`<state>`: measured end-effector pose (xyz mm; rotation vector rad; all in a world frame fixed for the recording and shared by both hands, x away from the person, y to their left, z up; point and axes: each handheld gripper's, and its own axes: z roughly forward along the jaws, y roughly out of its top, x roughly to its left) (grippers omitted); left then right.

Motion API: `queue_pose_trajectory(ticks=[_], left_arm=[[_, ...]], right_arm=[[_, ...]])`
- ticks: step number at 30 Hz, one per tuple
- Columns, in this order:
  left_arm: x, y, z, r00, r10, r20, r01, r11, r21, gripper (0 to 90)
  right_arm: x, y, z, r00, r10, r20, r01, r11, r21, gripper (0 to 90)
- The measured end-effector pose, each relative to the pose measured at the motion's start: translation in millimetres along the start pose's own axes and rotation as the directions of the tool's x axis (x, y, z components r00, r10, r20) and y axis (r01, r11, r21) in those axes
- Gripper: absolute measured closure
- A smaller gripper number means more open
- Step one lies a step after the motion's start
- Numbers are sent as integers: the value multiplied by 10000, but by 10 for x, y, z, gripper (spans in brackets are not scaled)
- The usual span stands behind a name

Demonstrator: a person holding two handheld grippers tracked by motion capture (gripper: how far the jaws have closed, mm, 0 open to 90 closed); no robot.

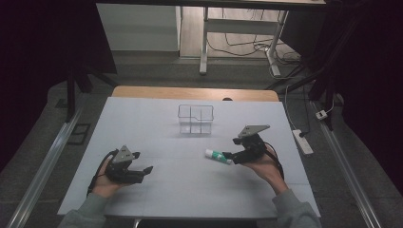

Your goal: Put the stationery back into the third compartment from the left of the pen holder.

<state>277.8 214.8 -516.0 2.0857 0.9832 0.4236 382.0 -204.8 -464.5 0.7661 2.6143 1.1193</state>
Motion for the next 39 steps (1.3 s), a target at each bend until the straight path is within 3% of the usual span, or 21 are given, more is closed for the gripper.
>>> queue_pose_trajectory(ticks=[12,25,34,37,39], left_arm=[[-2,-37,-49,10000,33,-2,-33,10000,-5,236],[9,-60,-52,9999,-21,-113,22,10000,50,236],[-10,-63,-57,9998,-22,-191,24,10000,80,235],[-16,-56,-59,9997,-1,-231,3,10000,68,236],[-25,-51,-58,9998,23,-213,-22,10000,48,236]], right_arm=[[32,258,281,9975,-468,-532,529,9914,1200,262],[61,384,619,9919,-859,-931,1051,9681,2273,286],[83,389,859,9878,-1113,-1094,1403,9403,3102,368],[128,390,926,9833,-1555,-945,1793,9156,3600,449],[148,391,946,9811,-1687,-946,1922,9056,3782,499]])
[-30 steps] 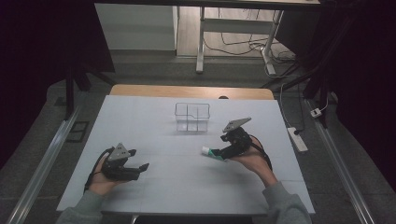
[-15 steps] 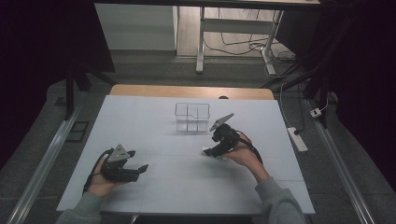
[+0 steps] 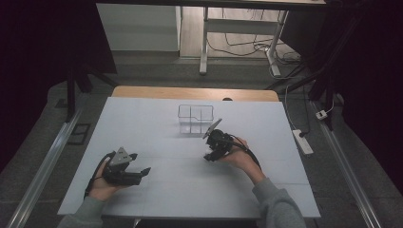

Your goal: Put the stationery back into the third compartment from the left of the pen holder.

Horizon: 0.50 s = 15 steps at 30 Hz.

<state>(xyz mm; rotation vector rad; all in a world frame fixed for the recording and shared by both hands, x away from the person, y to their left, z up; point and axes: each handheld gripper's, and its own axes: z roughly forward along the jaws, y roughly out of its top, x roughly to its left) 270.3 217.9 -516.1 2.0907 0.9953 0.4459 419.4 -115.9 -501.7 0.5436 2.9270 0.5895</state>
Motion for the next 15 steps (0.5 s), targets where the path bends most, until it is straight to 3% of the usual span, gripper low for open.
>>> queue_pose_trajectory(ticks=[9,15], left_arm=[[-7,-3,10,10000,82,-32,-82,9999,75,235],[5,-10,-1,10000,45,-46,-45,10000,49,235]], right_arm=[[6,-1,0,9996,-272,64,270,9993,255,645],[7,-7,-101,9995,-165,255,173,9994,-298,648]])
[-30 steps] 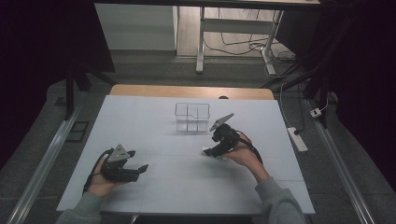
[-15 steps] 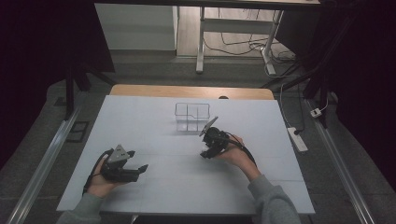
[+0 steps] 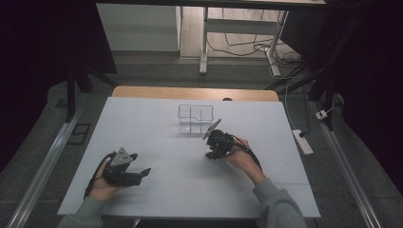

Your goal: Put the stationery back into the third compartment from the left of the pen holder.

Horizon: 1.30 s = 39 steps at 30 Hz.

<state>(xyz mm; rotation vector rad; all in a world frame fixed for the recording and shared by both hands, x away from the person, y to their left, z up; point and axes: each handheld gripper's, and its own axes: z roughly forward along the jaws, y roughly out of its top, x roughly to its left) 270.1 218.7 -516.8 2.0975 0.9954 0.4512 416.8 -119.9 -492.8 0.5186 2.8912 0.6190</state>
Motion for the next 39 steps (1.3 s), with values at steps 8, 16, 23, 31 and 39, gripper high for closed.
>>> queue_pose_trajectory(ticks=[8,16,23,31,39], left_arm=[[23,-14,-11,10000,-43,-73,43,10000,0,236],[30,-12,-14,9999,-77,-87,76,10000,-40,236],[33,-7,-18,9999,-159,-36,159,9998,-115,236],[32,-6,-14,9999,-153,-47,153,9998,-103,235],[19,-5,-12,9998,-202,-86,201,9998,-82,234]], right_arm=[[-68,-45,-308,9980,515,354,-448,9847,-1686,648],[-158,-141,-578,9903,1380,-177,-1359,9319,-3364,648],[-142,-148,-730,9869,1576,-359,-1578,8916,-4245,647],[-148,-164,-835,9826,1720,-699,-1842,8567,-4818,647],[-148,-175,-921,9785,2032,-349,-1882,8110,-5540,647]])
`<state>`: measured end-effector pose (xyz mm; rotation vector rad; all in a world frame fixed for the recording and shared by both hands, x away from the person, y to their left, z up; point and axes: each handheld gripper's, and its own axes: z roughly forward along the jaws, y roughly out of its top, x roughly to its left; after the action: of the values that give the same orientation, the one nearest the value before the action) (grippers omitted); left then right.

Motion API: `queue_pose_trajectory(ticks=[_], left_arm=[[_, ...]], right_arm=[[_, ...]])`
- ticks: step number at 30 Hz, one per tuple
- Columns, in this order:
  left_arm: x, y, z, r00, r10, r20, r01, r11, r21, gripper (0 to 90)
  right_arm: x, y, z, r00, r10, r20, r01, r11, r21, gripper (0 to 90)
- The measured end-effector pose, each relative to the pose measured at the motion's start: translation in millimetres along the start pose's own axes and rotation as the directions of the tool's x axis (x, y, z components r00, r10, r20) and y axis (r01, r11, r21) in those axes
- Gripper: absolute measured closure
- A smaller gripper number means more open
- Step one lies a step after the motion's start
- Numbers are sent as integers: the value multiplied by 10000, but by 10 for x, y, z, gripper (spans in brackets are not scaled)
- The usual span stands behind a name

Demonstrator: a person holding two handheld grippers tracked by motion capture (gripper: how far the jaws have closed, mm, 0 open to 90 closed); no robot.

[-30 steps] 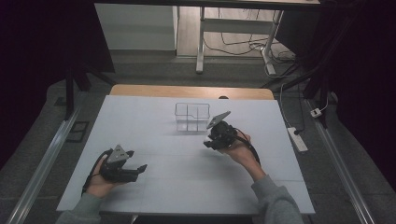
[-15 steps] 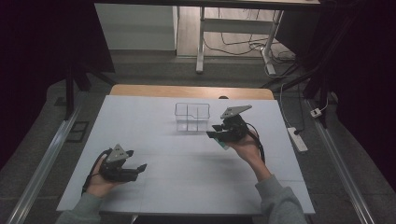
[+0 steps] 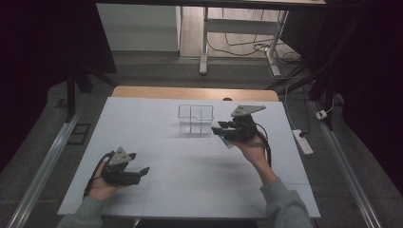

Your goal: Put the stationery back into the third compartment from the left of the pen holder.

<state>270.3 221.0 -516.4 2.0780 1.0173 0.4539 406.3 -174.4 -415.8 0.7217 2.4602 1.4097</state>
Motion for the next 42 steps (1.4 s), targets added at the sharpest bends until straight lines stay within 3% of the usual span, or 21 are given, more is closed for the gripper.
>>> queue_pose_trajectory(ticks=[8,12,42], left_arm=[[7,22,-1,10000,18,-13,-18,9999,-107,234],[11,14,-1,10000,-1,-15,1,10000,-72,233],[14,0,42,10000,-35,54,34,9999,94,232]], right_arm=[[-3,65,-80,9989,11,469,35,9953,-970,647],[-28,85,-58,9985,122,528,-62,9937,-1122,647],[-272,393,304,9947,652,794,-524,9867,-1540,646]])
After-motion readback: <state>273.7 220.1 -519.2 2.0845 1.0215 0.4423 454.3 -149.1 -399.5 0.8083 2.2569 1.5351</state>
